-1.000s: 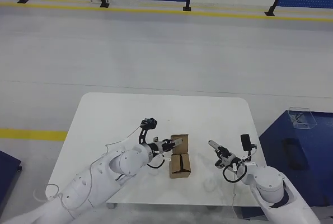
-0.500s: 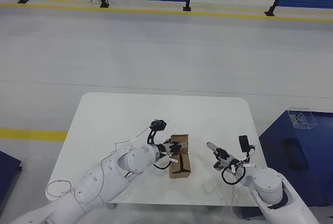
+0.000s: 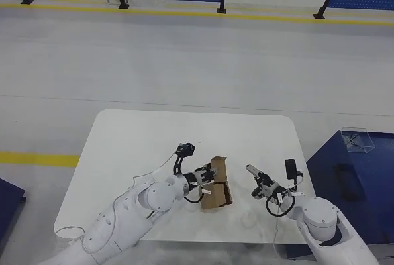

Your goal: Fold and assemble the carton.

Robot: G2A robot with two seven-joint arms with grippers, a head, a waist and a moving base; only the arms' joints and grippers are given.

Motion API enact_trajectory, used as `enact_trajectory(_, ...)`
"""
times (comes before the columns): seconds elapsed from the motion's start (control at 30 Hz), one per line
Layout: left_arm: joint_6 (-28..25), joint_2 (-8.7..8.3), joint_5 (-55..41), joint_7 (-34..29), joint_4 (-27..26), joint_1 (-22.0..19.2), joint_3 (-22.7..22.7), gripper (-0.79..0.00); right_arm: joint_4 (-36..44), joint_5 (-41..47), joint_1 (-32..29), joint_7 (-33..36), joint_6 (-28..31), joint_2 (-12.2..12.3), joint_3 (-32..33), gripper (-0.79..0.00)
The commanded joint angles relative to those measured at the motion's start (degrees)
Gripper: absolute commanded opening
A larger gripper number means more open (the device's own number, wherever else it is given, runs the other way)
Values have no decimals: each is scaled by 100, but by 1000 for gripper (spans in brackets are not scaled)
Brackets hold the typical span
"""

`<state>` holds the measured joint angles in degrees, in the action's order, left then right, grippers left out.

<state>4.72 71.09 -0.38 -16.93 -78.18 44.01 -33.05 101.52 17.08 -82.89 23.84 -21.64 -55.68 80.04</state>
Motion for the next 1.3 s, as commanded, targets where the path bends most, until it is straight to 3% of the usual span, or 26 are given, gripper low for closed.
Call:
enact_trajectory(0.0,-34,-39,-84,366,-283,286,-204,-785,25,117,-17,-17,-2,-2,115,0)
enact_trajectory(0.23,-463,-59,-954,1986,-915,1412,-871,-785,65,123,-1,198,-270,14,294,0)
enact_trajectory(0.43,-888,95,-770,3534,-938,1963,-844,-785,82,-83,60,296,-386,12,207,0)
enact_trajectory(0.57,-546,335,-578,4188,-550,1873,-489,-785,97,-257,111,429,-443,14,117,0)
enact_trajectory(0.87,-193,868,-734,4389,367,1241,-96,-785,20,-353,145,467,-412,-5,53,0)
enact_trajectory(1.07,-175,1046,-652,4389,726,1198,-102,-785,-113,-754,259,610,-570,4,-94,0)
enact_trajectory(1.1,-167,1057,-681,4298,775,1200,-139,-579,-141,-861,302,599,-635,1,-158,0)
enact_trajectory(1.17,-180,1066,-566,4133,824,1202,-175,0,-197,-1043,398,623,-791,-6,-296,0)
enact_trajectory(1.27,-235,1064,-440,3821,854,1234,-252,0,-282,-1193,532,794,-919,-15,-463,0)
